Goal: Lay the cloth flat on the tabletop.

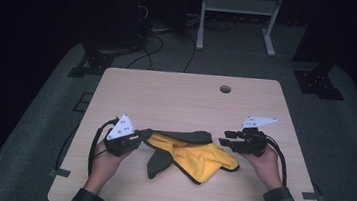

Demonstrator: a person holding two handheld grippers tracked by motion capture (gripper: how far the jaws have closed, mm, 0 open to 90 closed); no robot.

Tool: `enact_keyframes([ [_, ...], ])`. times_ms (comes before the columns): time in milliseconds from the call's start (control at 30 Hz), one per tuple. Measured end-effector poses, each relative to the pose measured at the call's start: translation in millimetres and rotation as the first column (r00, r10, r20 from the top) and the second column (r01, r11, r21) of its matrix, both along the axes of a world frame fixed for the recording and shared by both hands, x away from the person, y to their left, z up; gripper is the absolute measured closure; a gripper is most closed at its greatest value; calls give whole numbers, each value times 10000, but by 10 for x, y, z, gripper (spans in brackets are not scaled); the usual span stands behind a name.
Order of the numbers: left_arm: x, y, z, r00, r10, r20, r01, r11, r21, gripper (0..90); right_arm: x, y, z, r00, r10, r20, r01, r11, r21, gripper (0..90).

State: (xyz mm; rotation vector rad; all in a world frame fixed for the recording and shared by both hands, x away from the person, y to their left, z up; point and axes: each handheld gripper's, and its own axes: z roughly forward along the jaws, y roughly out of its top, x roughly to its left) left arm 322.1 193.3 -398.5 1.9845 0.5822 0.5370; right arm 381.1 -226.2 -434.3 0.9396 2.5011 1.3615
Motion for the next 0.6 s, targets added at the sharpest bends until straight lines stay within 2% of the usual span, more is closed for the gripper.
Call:
enact_keyframes([
  [100, 21, 50, -31, 9999, 113, -114, -113, 9999, -13, 856, 36, 33, -138, 9987, 99, -503, -120, 9991, -417, 530],
  [133, 27, 58, -39, 9998, 155, -128, -155, 9999, -37, 856, 56, 79, -217, 9971, 175, -746, -228, 9972, -708, 528],
  [233, 37, 73, -49, 9997, 161, -201, -162, 9999, -53, 856, 79, 118, -271, 9955, 238, -915, -314, 9961, -826, 543],
  [300, 35, 74, -46, 9997, 174, -173, -175, 9998, -65, 856, 96, 140, -301, 9935, 334, -1092, -423, 9959, -805, 651],
  [333, 36, 75, -46, 9997, 181, -173, -182, 9998, -72, 856, 103, 155, -315, 9894, 504, -1365, -603, 9958, -692, 779],
  [367, 37, 75, -47, 9997, 191, -179, -192, 9998, -64, 856, 100, 159, -317, 9886, 624, -1368, -726, 9948, -711, 837],
  [467, 40, 82, -45, 9995, 251, -166, -253, 9997, -68, 857, 87, 163, -291, 9899, 572, -1295, -675, 9948, -764, 866],
  [500, 39, 88, -42, 9995, 279, -142, -280, 9996, -71, 857, 84, 150, -264, 9915, 524, -1188, -613, 9955, -720, 871],
  [533, 36, 92, -39, 9994, 326, -121, -327, 9994, -106, 857, 69, 92, -171, 9960, 308, -835, -349, 9983, -473, 874],
  [567, 33, 99, -33, 9993, 358, -92, -359, 9993, -128, 857, 69, 92, -171, 9960, 308, -835, -349, 9983, -473, 874],
  [600, 31, 108, -27, 9992, 395, -83, -396, 9990, -188, 857, 57, 54, -111, 9981, 153, -597, -173, 9993, -335, 875],
])
